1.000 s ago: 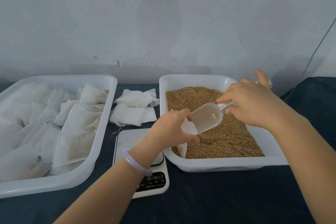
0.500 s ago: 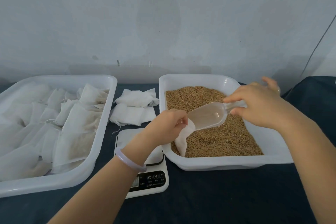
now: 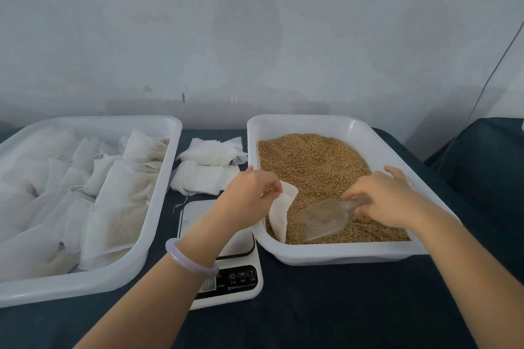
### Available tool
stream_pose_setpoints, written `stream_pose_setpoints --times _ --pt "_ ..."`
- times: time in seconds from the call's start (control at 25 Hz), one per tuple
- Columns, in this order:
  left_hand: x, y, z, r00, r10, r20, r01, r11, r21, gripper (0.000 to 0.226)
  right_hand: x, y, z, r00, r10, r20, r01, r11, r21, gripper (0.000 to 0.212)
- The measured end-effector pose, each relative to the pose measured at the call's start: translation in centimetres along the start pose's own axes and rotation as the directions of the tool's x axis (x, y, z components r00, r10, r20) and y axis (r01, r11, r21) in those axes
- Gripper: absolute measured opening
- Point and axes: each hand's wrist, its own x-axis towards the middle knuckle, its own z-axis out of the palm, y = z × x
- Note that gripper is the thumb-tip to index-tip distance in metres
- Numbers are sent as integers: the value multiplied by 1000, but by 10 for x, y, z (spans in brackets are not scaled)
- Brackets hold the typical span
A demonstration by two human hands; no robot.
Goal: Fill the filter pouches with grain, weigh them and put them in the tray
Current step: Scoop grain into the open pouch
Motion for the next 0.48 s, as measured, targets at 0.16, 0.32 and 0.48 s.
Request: stream_pose_setpoints --times 0.16,0.32,0.48 --pt "-7 -2 -1 1000 -3 -30 2 999 -48 8 -11 13 4 999 26 20 -30 978 205 28" --pt "-9 -3 0 998 42 -37 -43 999 -14 8 -23 27 -15 999 53 -9 -45 912 407 32" --pt "-9 0 1 997 28 -77 -27 1000 7 9 -17 21 -42 989 16 -144 35 938 346 28"
